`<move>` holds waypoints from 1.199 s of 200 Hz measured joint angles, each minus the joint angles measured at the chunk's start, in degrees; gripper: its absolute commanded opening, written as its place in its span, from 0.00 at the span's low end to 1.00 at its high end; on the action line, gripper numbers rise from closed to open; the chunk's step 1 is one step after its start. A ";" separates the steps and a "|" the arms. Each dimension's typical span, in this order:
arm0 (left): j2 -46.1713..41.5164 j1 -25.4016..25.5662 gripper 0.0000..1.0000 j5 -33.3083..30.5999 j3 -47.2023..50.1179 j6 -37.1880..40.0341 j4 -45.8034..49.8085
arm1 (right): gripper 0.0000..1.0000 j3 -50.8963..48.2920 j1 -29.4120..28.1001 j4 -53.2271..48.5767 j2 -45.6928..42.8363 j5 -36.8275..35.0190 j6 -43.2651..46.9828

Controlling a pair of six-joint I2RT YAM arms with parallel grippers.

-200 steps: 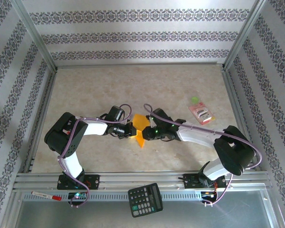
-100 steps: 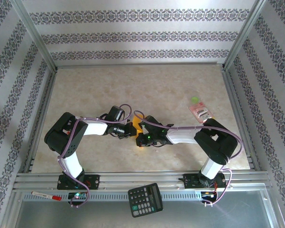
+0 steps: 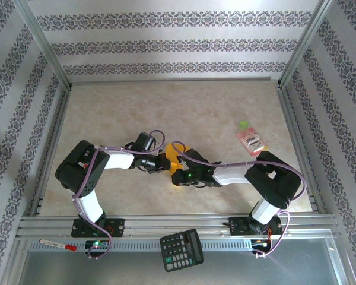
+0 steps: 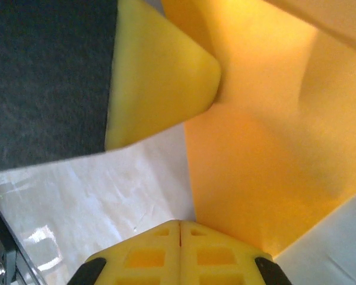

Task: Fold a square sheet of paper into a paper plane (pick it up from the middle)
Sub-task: Third fold the triangle at the center of the table.

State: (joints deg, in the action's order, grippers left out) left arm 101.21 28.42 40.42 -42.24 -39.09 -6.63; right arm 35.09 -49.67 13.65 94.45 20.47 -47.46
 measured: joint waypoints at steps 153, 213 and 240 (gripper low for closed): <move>0.00 0.00 0.00 0.00 -0.28 0.81 0.63 | 0.00 -2.60 -0.02 0.94 -6.60 0.87 -3.89; -0.07 0.02 0.00 -0.07 -0.28 0.79 0.68 | 0.00 -0.39 2.12 1.07 0.00 1.11 -3.80; -0.33 0.07 0.00 -0.39 -0.28 0.79 0.85 | 0.00 -0.76 2.89 1.90 0.37 2.32 -3.61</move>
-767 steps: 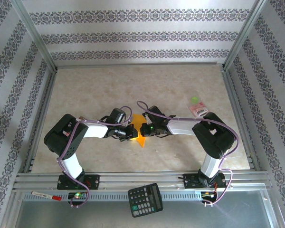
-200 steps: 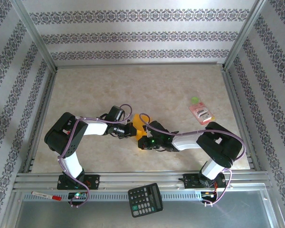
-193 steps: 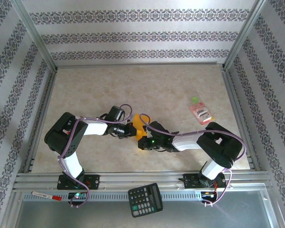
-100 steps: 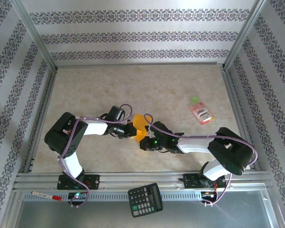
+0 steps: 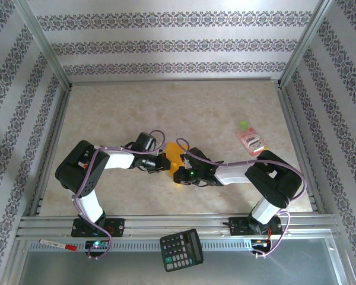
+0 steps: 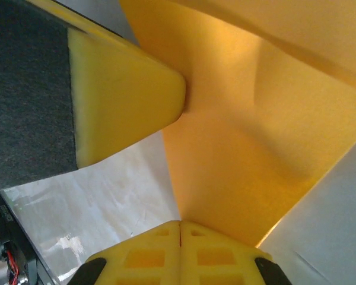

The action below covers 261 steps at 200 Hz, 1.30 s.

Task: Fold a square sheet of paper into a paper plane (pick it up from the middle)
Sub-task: Third fold the triangle at the center of the table.

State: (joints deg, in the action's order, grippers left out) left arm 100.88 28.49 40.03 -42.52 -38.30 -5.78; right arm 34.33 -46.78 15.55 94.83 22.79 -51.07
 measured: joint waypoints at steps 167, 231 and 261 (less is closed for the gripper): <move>-6.27 1.90 0.00 -2.56 1.66 -4.33 3.28 | 0.00 -0.61 2.43 1.42 0.96 5.40 4.96; -1.09 1.49 0.00 -2.34 -1.27 -3.91 3.89 | 0.00 -0.39 2.43 0.59 0.98 5.35 4.98; -0.33 0.85 0.00 -1.44 -2.03 -3.13 4.59 | 0.00 -0.20 2.43 0.07 0.98 5.31 5.01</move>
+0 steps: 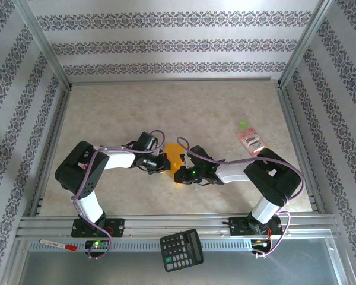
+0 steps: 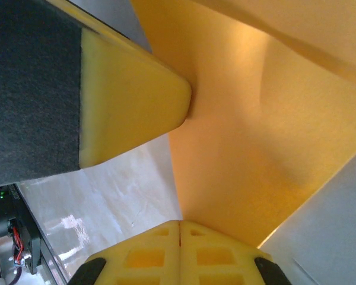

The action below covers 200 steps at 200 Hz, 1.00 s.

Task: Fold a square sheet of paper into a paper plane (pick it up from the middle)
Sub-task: Third fold the triangle at the center of the table.

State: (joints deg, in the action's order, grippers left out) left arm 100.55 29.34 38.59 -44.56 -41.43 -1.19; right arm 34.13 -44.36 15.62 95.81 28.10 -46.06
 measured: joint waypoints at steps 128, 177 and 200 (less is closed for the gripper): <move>3.91 -6.60 0.00 1.88 -6.25 4.46 5.95 | 0.00 0.37 0.00 -0.85 0.13 0.00 0.44; 3.74 -10.71 0.02 1.16 -6.21 4.31 5.01 | 0.00 0.37 0.00 -1.22 -0.04 0.02 1.11; -0.09 -10.58 0.03 0.39 -2.75 2.71 2.40 | 0.00 0.37 0.00 -1.70 -0.24 0.04 1.51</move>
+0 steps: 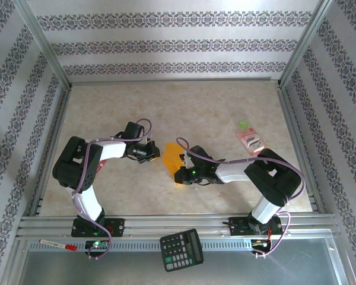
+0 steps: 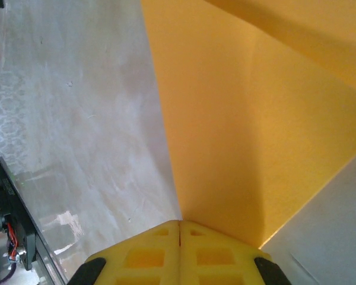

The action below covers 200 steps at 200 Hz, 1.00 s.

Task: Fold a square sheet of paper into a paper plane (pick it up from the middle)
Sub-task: Third fold the triangle at the center of the table.

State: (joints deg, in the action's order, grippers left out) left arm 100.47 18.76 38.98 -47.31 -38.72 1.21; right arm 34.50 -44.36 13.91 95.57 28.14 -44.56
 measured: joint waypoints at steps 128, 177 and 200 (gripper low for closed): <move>2.73 9.49 0.00 1.40 1.03 -3.04 -4.81 | 0.00 -0.28 0.02 -1.95 -1.20 0.00 1.46; 3.89 8.59 0.00 3.76 0.79 -1.70 -5.11 | 0.00 -1.60 0.37 -2.71 -2.62 0.28 2.16; 4.04 8.48 0.00 4.31 0.79 -1.36 -5.18 | 0.00 -2.71 0.35 -2.49 -3.61 0.33 2.14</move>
State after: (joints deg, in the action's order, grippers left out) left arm 104.51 27.24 43.29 -46.52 -40.07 -3.97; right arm 31.79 -44.01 11.42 91.96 28.47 -42.41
